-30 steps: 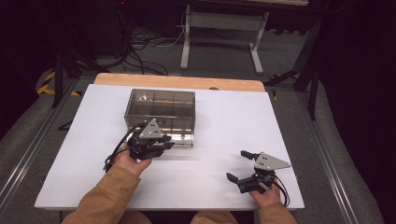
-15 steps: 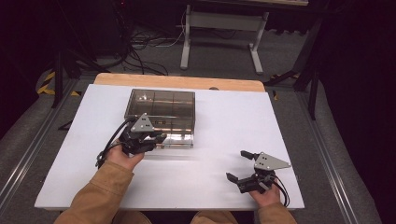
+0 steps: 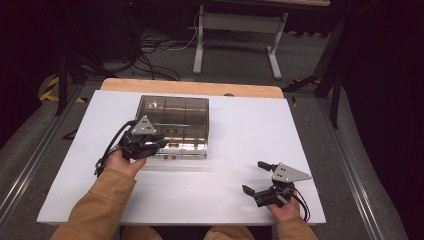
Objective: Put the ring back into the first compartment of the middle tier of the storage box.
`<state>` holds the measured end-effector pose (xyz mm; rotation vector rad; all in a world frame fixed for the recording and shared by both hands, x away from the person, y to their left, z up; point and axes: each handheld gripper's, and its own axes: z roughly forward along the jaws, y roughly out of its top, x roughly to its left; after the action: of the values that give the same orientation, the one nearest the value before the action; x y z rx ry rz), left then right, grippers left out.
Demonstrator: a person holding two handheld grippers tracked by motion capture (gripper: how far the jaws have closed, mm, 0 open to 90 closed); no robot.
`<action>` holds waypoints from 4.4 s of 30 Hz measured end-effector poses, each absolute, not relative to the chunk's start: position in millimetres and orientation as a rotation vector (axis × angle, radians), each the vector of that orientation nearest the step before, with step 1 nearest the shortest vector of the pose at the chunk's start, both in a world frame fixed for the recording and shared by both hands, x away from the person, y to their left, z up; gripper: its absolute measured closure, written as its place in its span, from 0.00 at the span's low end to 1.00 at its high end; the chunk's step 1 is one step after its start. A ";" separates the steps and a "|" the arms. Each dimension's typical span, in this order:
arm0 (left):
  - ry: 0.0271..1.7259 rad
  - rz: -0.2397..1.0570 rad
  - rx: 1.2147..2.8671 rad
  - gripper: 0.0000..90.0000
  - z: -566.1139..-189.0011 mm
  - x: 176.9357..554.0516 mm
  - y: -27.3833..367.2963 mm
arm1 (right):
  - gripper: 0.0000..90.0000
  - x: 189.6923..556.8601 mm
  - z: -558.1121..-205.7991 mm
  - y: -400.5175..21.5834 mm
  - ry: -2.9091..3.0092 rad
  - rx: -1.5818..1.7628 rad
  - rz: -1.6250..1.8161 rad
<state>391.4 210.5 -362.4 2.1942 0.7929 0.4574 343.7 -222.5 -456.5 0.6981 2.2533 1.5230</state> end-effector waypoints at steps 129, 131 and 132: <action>0.719 0.294 2.335 1.00 -371.8 397.1 216.5 | 0.00 343.7 -456.5 -221.9 2.252 0.694 1.520; 0.707 0.285 2.340 1.00 -372.2 396.9 216.2 | 0.00 343.8 -456.4 -221.9 2.251 0.694 1.522; 0.708 0.275 2.345 1.00 -372.2 396.1 215.8 | 0.00 343.8 -456.4 -222.0 2.252 0.695 1.520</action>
<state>396.1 215.8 -372.2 2.3454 0.7080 0.2755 343.8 -222.0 -456.4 0.6948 2.2523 1.5202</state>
